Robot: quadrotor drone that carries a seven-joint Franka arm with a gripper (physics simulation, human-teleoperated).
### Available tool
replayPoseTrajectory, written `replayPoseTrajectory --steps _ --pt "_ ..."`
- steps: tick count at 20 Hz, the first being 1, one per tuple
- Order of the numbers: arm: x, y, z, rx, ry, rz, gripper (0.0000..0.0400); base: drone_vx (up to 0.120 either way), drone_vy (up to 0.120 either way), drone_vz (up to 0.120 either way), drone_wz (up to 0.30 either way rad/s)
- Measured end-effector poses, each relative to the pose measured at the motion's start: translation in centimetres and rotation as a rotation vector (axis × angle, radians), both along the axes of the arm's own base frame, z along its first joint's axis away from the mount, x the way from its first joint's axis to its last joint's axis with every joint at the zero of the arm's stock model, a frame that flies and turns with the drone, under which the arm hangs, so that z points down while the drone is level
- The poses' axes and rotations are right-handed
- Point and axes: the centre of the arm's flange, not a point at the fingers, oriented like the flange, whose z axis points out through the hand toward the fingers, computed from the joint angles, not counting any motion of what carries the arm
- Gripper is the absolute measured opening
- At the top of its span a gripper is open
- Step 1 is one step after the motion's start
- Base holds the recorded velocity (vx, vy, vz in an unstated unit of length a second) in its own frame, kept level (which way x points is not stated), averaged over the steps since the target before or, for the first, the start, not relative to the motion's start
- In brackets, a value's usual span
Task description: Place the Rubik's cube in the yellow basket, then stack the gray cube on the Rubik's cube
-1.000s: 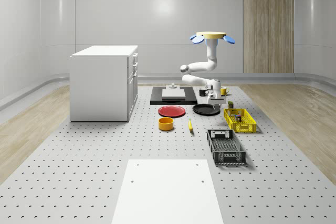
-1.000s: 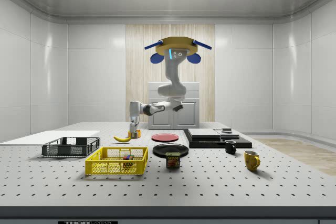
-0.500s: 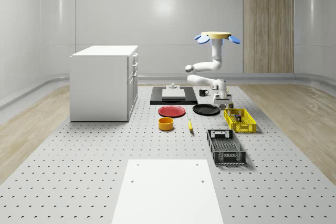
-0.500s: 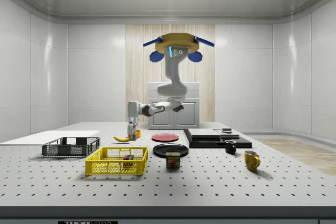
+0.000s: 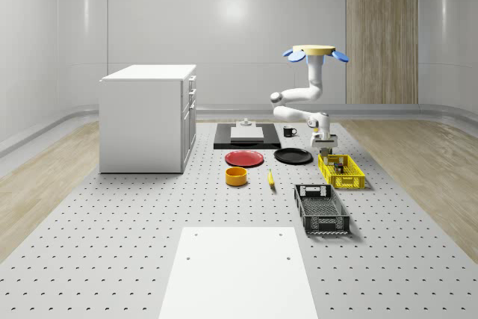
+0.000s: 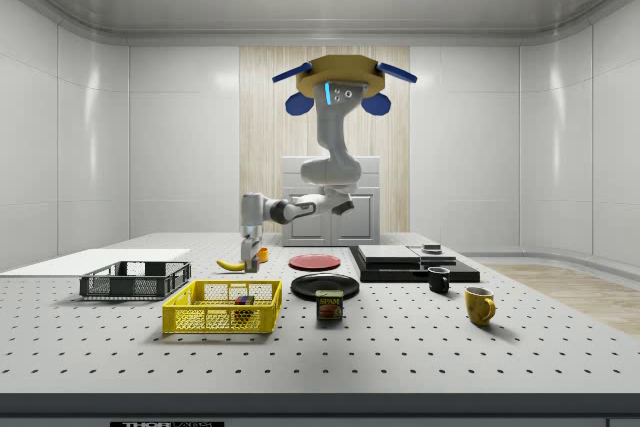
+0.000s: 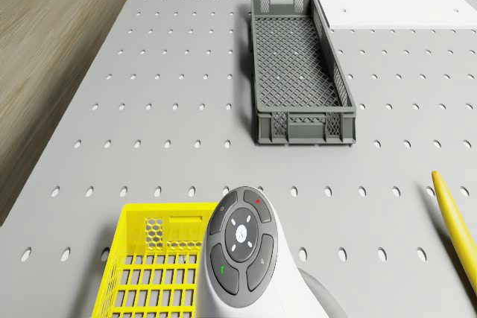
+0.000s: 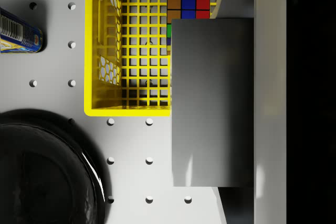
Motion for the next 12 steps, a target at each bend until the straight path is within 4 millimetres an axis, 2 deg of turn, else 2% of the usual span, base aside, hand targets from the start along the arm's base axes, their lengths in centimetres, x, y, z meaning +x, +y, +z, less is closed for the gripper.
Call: replayPoseTrajectory --steps 3,6,10,12 --pt "0.0 0.0 0.0 0.0 0.0 0.0 0.025 0.0 0.12 0.0 0.0" --pt "0.0 0.0 0.0 0.0 0.0 0.0 0.025 0.0 0.12 -0.08 0.0" --pt "0.0 0.0 0.0 0.0 0.0 0.0 0.025 0.0 0.12 0.0 0.0" --pt "0.0 0.0 0.0 0.0 0.0 0.0 0.025 0.0 0.0 0.0 0.0"
